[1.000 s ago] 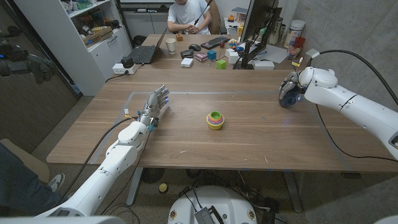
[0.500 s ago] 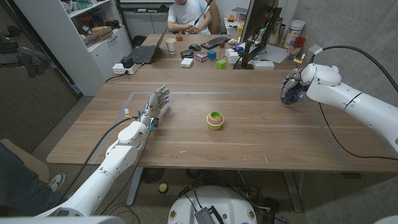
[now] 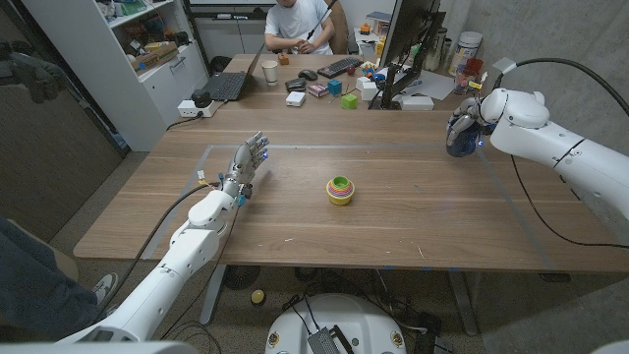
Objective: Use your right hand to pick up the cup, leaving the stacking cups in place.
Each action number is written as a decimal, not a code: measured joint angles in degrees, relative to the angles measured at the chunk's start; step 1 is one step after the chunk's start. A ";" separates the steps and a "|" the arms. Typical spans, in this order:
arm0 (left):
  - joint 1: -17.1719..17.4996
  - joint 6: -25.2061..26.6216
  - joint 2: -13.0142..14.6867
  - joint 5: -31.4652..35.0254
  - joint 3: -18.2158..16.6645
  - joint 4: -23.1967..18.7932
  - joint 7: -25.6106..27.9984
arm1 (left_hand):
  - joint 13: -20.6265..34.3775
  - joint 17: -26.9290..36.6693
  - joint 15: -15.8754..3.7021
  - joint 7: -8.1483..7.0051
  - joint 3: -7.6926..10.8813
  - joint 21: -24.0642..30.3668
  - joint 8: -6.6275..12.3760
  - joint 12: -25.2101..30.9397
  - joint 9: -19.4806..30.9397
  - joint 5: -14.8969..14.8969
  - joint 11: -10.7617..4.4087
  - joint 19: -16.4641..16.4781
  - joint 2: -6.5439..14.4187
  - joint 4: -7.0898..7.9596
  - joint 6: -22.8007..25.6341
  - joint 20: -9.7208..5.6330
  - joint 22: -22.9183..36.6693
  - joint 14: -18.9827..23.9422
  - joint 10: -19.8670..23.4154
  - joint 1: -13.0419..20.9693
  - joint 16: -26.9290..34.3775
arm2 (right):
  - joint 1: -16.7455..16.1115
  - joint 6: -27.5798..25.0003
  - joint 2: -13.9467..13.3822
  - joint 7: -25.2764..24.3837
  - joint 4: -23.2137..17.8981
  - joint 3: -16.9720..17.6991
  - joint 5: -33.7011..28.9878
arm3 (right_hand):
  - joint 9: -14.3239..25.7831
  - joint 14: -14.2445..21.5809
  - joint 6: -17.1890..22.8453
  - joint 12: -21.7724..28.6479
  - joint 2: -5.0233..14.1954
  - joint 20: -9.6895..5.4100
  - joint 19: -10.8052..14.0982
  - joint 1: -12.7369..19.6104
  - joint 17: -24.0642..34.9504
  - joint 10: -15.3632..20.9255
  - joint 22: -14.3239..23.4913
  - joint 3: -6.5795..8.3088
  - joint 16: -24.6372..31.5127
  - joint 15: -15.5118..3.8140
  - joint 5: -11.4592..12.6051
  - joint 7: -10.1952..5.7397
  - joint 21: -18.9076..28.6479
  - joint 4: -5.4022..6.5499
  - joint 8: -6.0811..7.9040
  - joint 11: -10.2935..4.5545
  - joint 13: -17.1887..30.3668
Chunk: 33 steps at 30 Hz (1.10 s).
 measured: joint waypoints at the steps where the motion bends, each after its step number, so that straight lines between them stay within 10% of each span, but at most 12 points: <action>1: -0.04 0.00 -0.02 0.00 0.00 0.07 0.00 | 0.00 0.00 0.00 0.00 0.00 0.00 0.00 0.00 0.00 0.00 0.00 0.00 0.00 0.00 0.00 0.00 0.00 0.00 0.00 0.00 0.00 | 0.00 -0.06 0.00 0.12 0.00 0.00 -0.05 | 0.00 0.18 0.00 0.00 0.00 0.00 0.00 0.00 0.02 0.10 0.00 0.00 -0.24 0.14 0.00 0.00 0.11 0.00 0.06 0.10 0.00; 33: -4.15 -3.86 -0.43 -0.08 -0.50 7.66 -7.12 | 0.00 0.00 -0.01 0.00 0.00 0.00 0.00 0.00 0.00 0.00 0.00 0.00 0.00 0.00 0.00 0.00 0.00 0.00 0.00 0.00 0.00 | 2.51 -10.28 0.23 4.46 -7.47 -1.05 -2.80 | 0.00 1.03 0.31 0.00 -0.13 0.00 0.00 0.12 4.28 0.72 -0.26 0.00 -2.23 0.41 0.74 -0.30 3.08 0.00 0.20 0.28 0.00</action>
